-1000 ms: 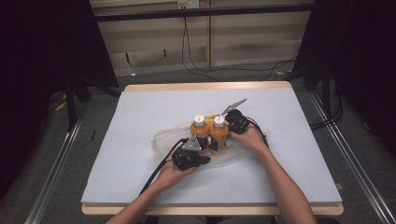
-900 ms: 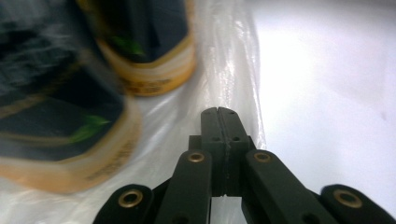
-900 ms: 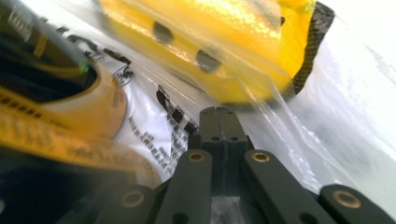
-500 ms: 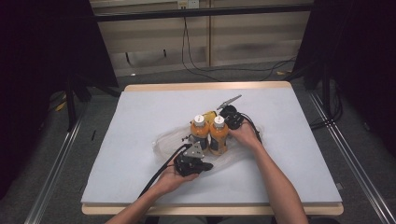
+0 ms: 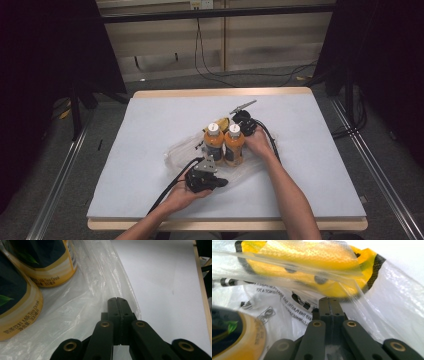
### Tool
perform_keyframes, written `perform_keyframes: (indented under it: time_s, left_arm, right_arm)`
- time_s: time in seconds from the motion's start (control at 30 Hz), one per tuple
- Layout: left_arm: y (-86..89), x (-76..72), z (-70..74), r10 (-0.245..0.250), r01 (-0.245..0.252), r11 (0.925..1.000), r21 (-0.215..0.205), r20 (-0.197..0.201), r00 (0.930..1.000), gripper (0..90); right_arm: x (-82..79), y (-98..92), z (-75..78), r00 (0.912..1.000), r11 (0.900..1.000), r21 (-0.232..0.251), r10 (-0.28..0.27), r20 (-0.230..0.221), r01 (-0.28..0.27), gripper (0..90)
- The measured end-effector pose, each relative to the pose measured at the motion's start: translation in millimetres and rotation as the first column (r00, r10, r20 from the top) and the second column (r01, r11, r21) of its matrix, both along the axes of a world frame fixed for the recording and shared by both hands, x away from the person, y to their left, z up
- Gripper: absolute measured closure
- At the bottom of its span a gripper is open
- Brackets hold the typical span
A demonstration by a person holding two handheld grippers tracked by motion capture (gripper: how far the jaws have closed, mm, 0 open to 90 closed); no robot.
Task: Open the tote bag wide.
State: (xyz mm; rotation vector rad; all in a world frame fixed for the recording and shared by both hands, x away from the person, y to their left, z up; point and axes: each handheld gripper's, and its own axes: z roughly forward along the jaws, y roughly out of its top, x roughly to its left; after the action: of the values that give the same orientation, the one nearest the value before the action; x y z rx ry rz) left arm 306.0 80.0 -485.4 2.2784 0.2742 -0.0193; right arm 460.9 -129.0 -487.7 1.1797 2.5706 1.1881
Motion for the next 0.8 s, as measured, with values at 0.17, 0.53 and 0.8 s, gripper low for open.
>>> perform_keyframes:
  time_s: [0.17,0.53,0.8]
  left_arm:
    - [-1.3,-5.7,0.3,-0.015,0.015,0.9999,-0.002,0.0,0.9999,90.0]
    - [-1.9,-12.5,2.6,-0.036,0.036,0.999,0.026,0.018,0.9992,90.0]
    - [-0.9,-16.8,2.3,-0.051,0.05,0.9986,0.016,0.018,0.9985,90.0]
  right_arm:
    - [2.0,5.7,0.4,0.9995,0.999,-0.017,-0.029,0.016,0.029,90.0]
    - [8.3,17.0,5.2,0.9974,0.993,-0.106,-0.053,0.049,0.058,90.0]
    - [15.6,18.2,5.0,0.996,0.991,-0.103,-0.079,0.042,0.083,90.0]
